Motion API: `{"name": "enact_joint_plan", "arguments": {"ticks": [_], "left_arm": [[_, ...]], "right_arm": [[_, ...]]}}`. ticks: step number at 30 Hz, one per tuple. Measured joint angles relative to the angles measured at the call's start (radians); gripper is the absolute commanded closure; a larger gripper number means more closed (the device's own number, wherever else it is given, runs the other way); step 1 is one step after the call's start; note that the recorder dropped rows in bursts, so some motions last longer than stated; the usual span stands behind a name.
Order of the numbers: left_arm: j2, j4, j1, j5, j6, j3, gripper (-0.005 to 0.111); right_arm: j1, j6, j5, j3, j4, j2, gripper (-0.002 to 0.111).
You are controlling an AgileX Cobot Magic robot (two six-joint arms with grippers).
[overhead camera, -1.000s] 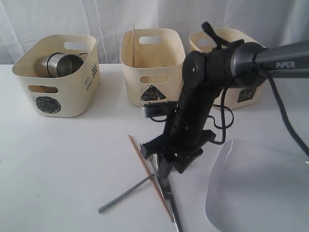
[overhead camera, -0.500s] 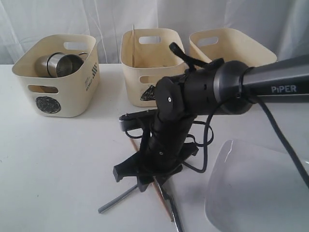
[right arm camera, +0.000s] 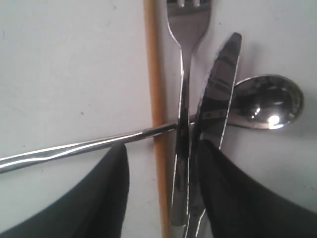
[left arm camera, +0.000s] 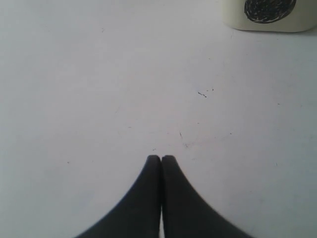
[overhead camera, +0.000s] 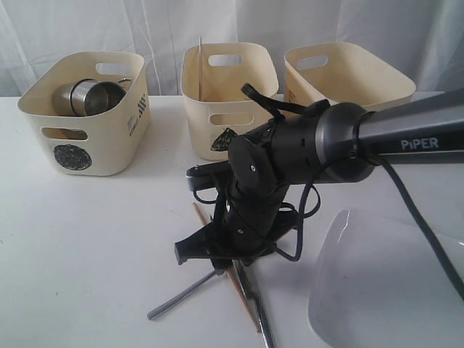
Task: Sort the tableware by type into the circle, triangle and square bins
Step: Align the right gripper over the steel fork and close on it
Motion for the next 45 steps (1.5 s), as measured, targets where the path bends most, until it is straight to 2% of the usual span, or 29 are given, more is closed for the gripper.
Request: {"name": "enact_joint_plan", "arguments": {"ticks": [4, 16, 45], "left_arm": [[0.0, 0.0, 0.0, 0.0, 0.0, 0.0, 0.107], [0.0, 0.0, 0.0, 0.0, 0.0, 0.0, 0.107], [0.0, 0.0, 0.0, 0.0, 0.001, 0.0, 0.107]], "right_arm": [[0.0, 0.001, 0.008, 0.0, -0.002, 0.032, 0.068], [0.0, 0.005, 0.022, -0.017, -0.034, 0.076, 0.108], [0.0, -0.034, -0.034, 0.0, -0.048, -0.033, 0.108]]}}
